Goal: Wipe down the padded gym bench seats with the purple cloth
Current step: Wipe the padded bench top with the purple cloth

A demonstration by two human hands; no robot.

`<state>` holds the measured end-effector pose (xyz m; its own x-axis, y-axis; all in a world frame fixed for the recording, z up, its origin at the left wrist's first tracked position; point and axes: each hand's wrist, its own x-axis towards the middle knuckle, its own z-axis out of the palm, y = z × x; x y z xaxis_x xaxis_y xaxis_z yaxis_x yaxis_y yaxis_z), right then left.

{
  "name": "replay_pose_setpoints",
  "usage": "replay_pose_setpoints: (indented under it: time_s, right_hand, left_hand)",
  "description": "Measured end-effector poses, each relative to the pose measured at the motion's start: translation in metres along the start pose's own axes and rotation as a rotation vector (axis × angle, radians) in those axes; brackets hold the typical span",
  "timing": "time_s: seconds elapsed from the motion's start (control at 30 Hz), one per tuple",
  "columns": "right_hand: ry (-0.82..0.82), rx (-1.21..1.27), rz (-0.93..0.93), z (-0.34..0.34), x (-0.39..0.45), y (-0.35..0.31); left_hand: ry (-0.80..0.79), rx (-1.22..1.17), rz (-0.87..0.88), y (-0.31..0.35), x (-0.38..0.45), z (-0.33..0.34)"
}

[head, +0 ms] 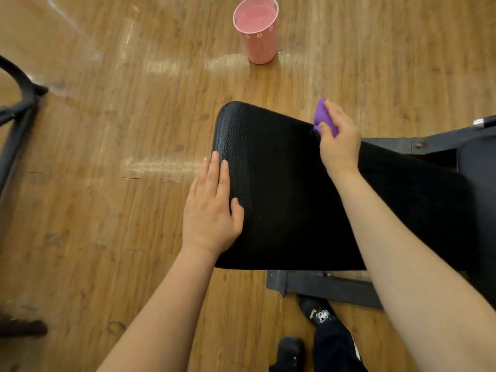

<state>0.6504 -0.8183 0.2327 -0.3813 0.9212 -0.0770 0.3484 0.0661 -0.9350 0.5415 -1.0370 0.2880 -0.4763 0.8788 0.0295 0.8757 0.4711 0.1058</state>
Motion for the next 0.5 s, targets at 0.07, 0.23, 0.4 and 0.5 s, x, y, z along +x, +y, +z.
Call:
replay_pose_setpoints:
  time_s: [0.07,0.23,0.4,0.5]
  right_hand:
    - [-0.092,-0.017,0.034,0.01,0.007,0.002]
    - [-0.122,-0.122,0.018,0.009,-0.01,0.011]
    - [-0.154,-0.164,-0.042,-0.001,-0.076,0.025]
    - [-0.133,-0.11,-0.062,-0.006,-0.138,0.036]
  left_hand:
    - [0.0,-0.008,-0.005,0.0,-0.001,0.0]
    - [-0.009,-0.012,-0.011,0.002,0.0,0.0]
    - [-0.012,-0.004,0.002,0.001,0.0,0.0]
    - [-0.007,0.007,0.0,0.002,0.0,-0.001]
